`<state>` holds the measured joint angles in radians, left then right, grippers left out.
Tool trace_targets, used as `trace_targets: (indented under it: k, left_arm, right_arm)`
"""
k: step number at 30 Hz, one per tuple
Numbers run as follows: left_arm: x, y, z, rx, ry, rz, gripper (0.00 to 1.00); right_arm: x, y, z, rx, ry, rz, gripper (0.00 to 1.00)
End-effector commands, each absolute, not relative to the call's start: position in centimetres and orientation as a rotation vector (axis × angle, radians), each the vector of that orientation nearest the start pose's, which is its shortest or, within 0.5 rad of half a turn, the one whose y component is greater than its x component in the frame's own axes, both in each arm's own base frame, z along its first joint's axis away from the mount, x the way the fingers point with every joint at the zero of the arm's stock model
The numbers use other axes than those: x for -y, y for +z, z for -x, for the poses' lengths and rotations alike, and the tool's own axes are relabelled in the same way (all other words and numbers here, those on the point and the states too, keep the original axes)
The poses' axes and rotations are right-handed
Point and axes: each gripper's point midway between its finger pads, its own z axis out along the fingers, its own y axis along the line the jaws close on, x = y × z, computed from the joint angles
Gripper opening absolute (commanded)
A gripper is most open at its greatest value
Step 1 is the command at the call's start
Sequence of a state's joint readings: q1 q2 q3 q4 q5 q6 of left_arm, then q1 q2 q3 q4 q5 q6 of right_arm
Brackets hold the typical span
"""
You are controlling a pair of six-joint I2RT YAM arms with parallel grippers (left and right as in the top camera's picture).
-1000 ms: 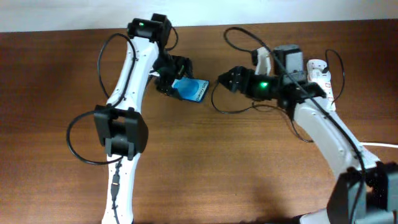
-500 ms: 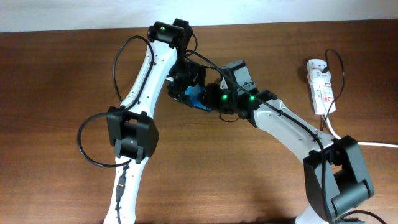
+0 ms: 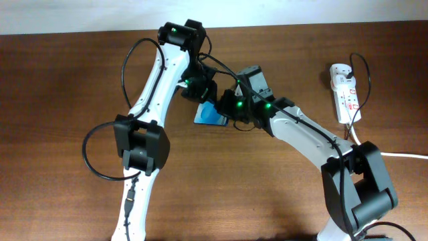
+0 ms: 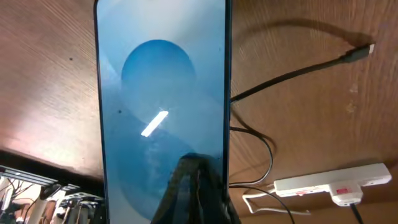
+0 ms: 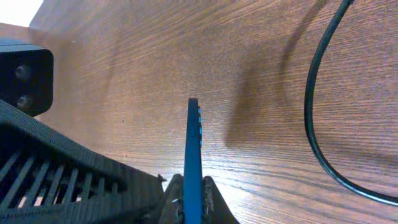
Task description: Plug charger to phone and switch on socket
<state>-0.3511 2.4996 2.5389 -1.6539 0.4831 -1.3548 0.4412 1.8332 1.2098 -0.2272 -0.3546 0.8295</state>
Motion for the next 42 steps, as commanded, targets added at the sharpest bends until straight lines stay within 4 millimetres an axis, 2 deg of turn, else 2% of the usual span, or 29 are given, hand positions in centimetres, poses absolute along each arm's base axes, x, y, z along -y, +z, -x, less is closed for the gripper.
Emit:
trace_targets:
  k: [1,2,3,4,5,6,7,8,9,10,12,13,15,16,17,18,19,20,21,23,24,27,29,33,37,38,39,40,42]
  left_arm:
    - [22.2,12.3,-41.9,-3.116,-0.615,1.442,0.0]
    - [22.1,12.4,-43.3,-3.16,-0.738,1.059,0.0]
    - [22.5,13.3,-44.3,-3.156,-0.942,0.705,0.0]
    - [23.2,14.6,-44.9,-3.1,-1.147,0.447,0.0]
    - [24.3,17.2,-45.8,-2.923,-1.454,0.124,0.0]
    - [25.2,21.3,-46.5,-2.635,-1.798,-0.128,0.0]
    - [25.1,23.1,-46.7,-2.512,-1.917,-0.201,0.0]
    - [24.9,25.6,-46.5,-2.323,-2.075,-0.313,0.0]
    - [24.9,27.6,-46.0,-2.173,-2.185,-0.4,0.0]
    - [24.9,27.8,-45.8,-2.158,-2.202,-0.404,0.0]
    - [25.1,27.8,-45.7,-2.162,-2.206,-0.404,0.0]
    - [25.1,27.8,-45.7,-2.184,-2.222,-0.372,0.05]
    - [25.1,27.4,-46.0,-2.241,-2.212,-0.319,0.24]
    - [25.1,27.5,-46.2,-2.231,-2.208,-0.331,0.35]
    - [25.1,27.4,-46.3,-2.242,-2.209,-0.318,0.57]
    - [25.2,27.5,-46.4,-2.234,-2.204,-0.329,0.69]
    - [25.2,27.5,-46.4,-2.228,-2.199,-0.339,0.76]
    - [25.2,27.5,-46.5,-2.221,-2.195,-0.348,0.66]
    - [25.2,27.6,-46.8,-2.209,-2.185,-0.365,0.6]
    - [25.4,27.2,-48.2,-2.294,-2.145,-0.263,0.63]
    - [25.5,27.2,-48.7,-2.309,-2.135,-0.233,0.65]
    - [26.4,27.5,-50.9,-2.348,-2.064,-0.123,0.63]
    - [27.9,28.9,-51.8,-2.31,-2.067,-0.133,0.62]
    - [30.6,29.2,-51.5,-2.342,-2.071,-0.081,0.57]
    - [30.9,29.1,-51.7,-2.359,-2.065,-0.027,0.54]
    - [30.9,29.1,-51.8,-2.363,-2.064,-0.014,0.49]
    - [30.9,29.0,-51.9,-2.374,-2.069,0.018,0.34]
    - [30.9,28.9,-52.0,-2.379,-2.064,0.041,0.25]
    - [30.9,28.9,-52.4,-2.378,-2.051,0.079,0.21]
  right_arm:
    - [-23.2,12.3,-42.4,-2.508,0.956,-0.277,0.04]
    - [-22.0,14.0,-43.0,-2.456,0.938,-0.235,0.04]
    - [-20.1,16.8,-43.7,-2.374,0.892,-0.21,0.04]
    - [-18.8,18.7,-43.9,-2.323,0.879,-0.218,0.04]
    - [-16.9,21.8,-44.0,-2.243,0.877,-0.239,0.04]
    - [-14.6,25.9,-43.6,-2.143,0.882,-0.254,0.04]
    - [-13.4,28.4,-42.9,-2.083,0.894,-0.274,0.04]
    - [-11.7,31.9,-41.6,-1.996,0.899,-0.289,0.04]
    - [-11.1,33.4,-41.0,-1.953,0.91,-0.32,0.04]
    - [-10.4,34.7,-40.6,-1.907,0.911,-0.399,0.04]
    - [-9.1,34.0,-41.5,-1.879,0.933,-0.614,0.04]
    - [-9.1,32.9,-43.0,-1.866,0.981,-0.717,0.04]
    - [-10.4,31.4,-46.2,-1.819,1.082,-0.803,0.04]
    - [-11.8,31.0,-48.0,-1.778,1.147,-0.803,0.04]
    - [-13.2,30.4,-49.1,-1.76,1.193,-0.8,0.04]
    - [-14.4,29.6,-49.9,-1.75,1.238,-0.809,0.04]
    - [-15.2,28.8,-50.4,-1.743,1.254,-0.838,0.04]
    - [-15.0,28.9,-50.9,-1.708,1.234,-0.854,0.04]
    - [-14.7,30.1,-51.2,-1.64,1.268,-0.881,0.04]
    - [-14.5,31.3,-51.4,-1.574,1.313,-0.908,0.04]
    - [-14.4,31.2,-51.4,-1.566,1.326,-0.933,0.04]
    - [-14.6,30.7,-51.6,-1.534,1.377,-1.049,0.04]
    - [-15.3,30.6,-51.4,-1.525,1.368,-1.057,0.04]
    - [-17.2,30.6,-50.8,-1.537,1.434,-1.085,0.04]
    - [-17.0,29.8,-50.8,-1.548,1.426,-1.13,0.04]
    - [-17.1,29.5,-50.9,-1.546,1.435,-1.15,0.04]
    - [-17.2,28.9,-51.1,-1.552,1.437,-1.166,0.04]
    - [-17.3,28.5,-51.2,-1.554,1.439,-1.183,0.04]
    - [-17.3,28.3,-51.3,-1.546,1.456,-1.213,0.04]
